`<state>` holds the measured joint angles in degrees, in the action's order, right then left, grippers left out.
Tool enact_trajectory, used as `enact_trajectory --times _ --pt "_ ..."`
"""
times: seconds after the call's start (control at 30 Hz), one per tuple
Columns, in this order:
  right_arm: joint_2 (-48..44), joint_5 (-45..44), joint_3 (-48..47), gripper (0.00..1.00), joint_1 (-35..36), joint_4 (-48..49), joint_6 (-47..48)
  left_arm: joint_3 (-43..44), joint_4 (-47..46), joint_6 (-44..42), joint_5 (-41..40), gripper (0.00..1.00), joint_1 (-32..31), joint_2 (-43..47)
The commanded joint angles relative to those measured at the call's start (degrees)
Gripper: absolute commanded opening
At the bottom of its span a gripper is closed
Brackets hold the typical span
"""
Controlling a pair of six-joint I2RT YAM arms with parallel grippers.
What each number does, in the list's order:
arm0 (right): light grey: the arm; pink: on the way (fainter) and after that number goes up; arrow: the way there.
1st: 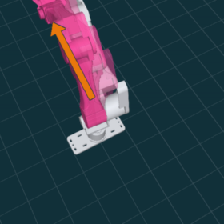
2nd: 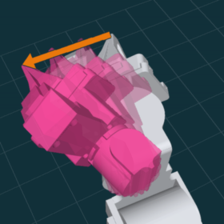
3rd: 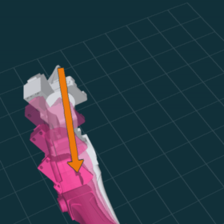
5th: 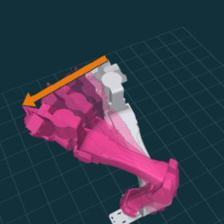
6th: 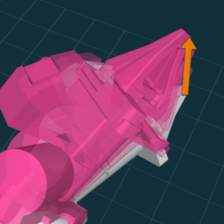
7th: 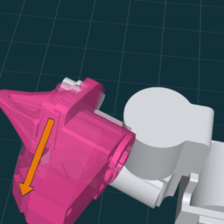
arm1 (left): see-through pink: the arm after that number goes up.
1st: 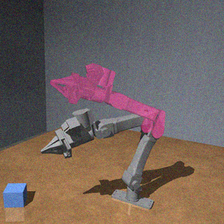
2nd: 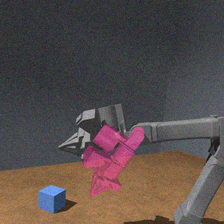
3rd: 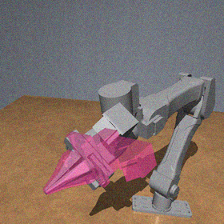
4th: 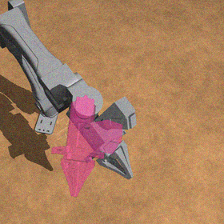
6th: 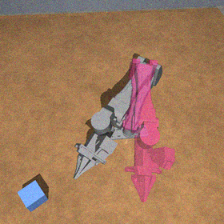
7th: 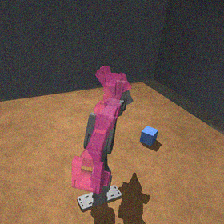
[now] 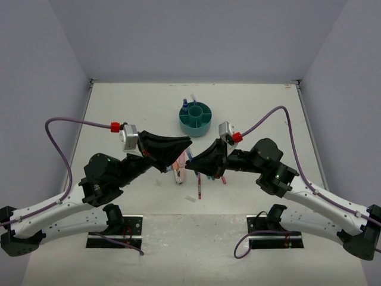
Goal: Sort the stationery into containers
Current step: Close the pen cap on the pen.
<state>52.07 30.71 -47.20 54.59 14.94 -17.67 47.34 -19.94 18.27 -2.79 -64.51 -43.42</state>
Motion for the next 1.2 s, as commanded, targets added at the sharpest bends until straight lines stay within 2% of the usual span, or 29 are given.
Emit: enact_trajectory --times 0.0,0.33,0.47,0.63,0.8,0.93,1.03,1.1,1.17 --pt "-2.0 -2.8 -5.4 0.0 -0.1 3.6 1.2 -2.8 1.1 1.8 -0.9 0.0 -0.1 -0.4" --pt "0.3 -6.0 -12.5 0.0 -0.1 3.5 1.6 -5.8 0.6 6.3 0.0 0.0 -0.1 -5.7" --pt "1.0 -9.9 -16.5 0.0 -0.3 3.0 3.3 -7.8 0.1 8.9 -1.5 0.0 0.0 -7.5" --pt "3.2 -12.5 -23.2 0.0 -1.1 2.2 3.5 -12.2 -2.6 12.9 -2.7 0.0 -0.1 -7.9" --pt "6.4 -15.1 -27.5 0.0 -2.1 2.8 1.8 -15.1 -5.1 15.3 -0.7 0.0 -0.2 -8.8" --pt "7.8 -16.1 -26.4 0.0 -2.7 3.4 0.4 -16.1 -5.5 16.2 -0.2 0.0 -0.6 -8.6" --pt "6.8 -16.5 -20.5 0.0 -2.9 6.2 -0.4 -15.8 -2.8 15.8 -1.6 0.0 -0.7 -6.9" --pt "6.1 -12.7 -17.6 0.0 -2.8 6.3 -0.1 -14.2 1.3 15.2 -4.8 0.0 -0.7 -4.8" --pt "5.8 -5.3 -15.4 0.0 -2.9 4.6 0.4 -11.1 5.4 13.2 -6.9 0.0 -0.7 -2.7"
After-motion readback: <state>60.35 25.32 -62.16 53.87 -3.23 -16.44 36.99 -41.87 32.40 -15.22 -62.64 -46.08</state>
